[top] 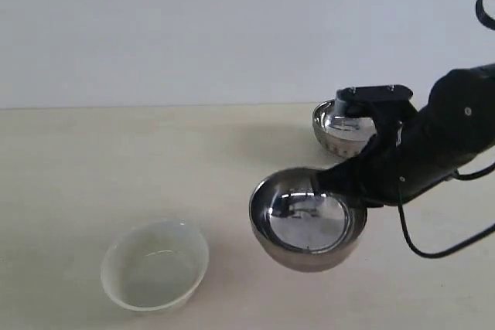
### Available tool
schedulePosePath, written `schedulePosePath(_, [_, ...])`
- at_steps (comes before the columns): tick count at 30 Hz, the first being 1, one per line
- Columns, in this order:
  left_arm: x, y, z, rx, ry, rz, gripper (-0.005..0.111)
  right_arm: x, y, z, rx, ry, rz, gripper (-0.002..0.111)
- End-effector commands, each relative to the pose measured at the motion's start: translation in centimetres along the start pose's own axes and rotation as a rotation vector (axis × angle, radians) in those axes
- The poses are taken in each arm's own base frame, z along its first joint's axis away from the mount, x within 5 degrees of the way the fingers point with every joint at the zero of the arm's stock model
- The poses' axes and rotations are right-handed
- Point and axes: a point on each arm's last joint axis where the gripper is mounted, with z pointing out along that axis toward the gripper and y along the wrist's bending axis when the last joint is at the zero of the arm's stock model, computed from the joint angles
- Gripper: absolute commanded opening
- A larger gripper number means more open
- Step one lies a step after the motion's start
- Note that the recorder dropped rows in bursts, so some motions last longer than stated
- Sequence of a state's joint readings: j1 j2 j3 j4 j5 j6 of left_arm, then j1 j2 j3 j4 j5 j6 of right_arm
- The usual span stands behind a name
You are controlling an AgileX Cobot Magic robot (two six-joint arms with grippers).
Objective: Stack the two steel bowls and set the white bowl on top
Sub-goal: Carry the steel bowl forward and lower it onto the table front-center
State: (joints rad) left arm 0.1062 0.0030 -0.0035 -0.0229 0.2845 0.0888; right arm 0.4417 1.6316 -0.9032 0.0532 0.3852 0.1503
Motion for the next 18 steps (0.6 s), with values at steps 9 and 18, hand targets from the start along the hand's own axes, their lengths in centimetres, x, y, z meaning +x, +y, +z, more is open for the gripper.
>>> schedulePosePath(9, [0.1,0.0,0.0,0.000,0.001,-0.014,0.004,2.5,0.3,0.8,-0.024,-0.025,0.018,0.000])
schedulePosePath(18, [0.1,0.0,0.0,0.000,0.001,-0.014,0.004,3.0,1.2,0.9,-0.039,-0.006,0.016,0.000])
